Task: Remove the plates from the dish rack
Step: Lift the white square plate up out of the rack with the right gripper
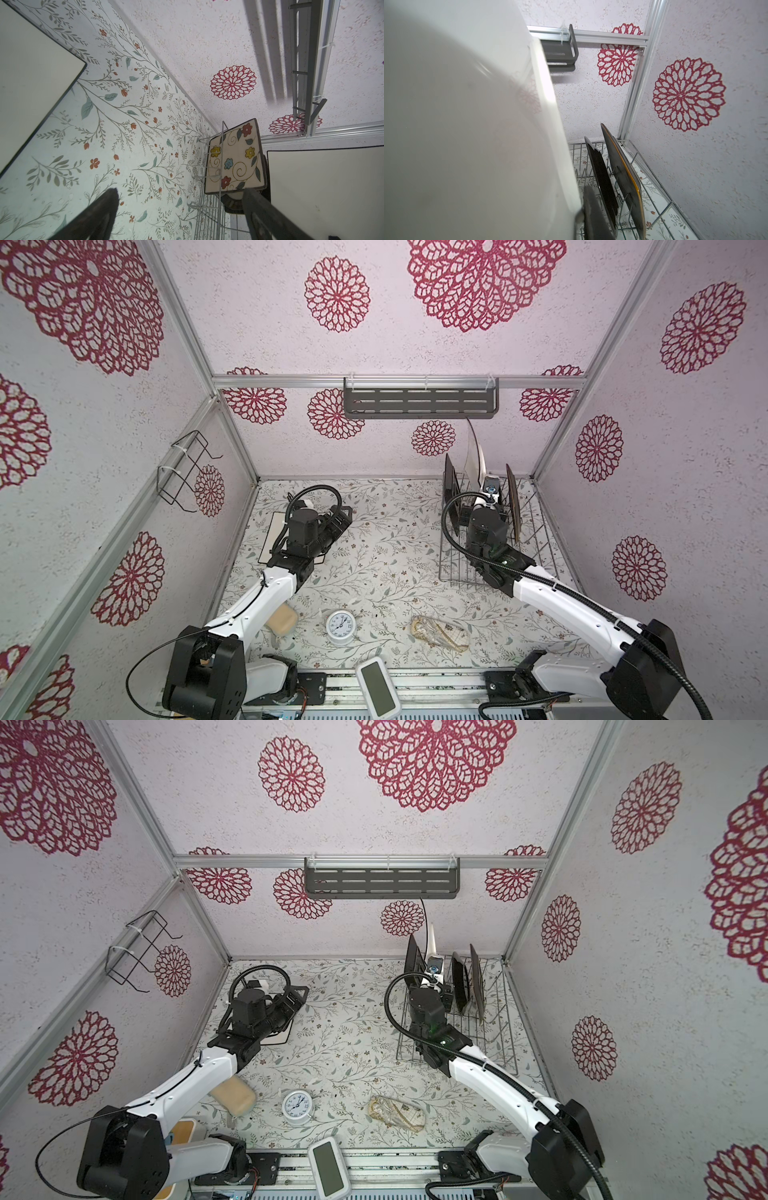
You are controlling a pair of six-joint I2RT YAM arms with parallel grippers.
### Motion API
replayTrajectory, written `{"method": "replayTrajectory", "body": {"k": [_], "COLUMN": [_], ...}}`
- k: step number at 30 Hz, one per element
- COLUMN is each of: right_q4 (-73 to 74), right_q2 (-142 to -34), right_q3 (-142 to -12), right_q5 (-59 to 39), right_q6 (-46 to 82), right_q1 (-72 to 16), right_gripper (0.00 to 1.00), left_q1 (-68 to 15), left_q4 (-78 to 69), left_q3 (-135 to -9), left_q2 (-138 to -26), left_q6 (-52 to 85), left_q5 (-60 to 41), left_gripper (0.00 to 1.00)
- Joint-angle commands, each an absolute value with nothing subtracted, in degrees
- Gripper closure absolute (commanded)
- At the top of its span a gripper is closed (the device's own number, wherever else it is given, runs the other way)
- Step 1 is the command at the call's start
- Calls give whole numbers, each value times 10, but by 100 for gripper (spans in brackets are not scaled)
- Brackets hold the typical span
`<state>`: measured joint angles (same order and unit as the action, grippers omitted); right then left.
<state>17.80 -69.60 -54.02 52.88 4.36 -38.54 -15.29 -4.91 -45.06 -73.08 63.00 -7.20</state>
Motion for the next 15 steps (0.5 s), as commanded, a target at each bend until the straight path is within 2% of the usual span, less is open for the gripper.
{"method": "replayTrajectory", "body": {"k": [1,15], "right_q4": [266,212], "right_q2": [-639,-614], "right_q3": [-600,-613], "right_q5": [529,404], "right_q6": [86,236], "right_q1": [-394,-397], "right_gripper": [100,100], "left_q1": [-157,-157], "left_q4": [-61,-94], "left_q3": [-471,-476], "left_q2": [-724,-732], "left_q6": [620,641], "left_q5": [-71,-98], "left_gripper": [3,3]}}
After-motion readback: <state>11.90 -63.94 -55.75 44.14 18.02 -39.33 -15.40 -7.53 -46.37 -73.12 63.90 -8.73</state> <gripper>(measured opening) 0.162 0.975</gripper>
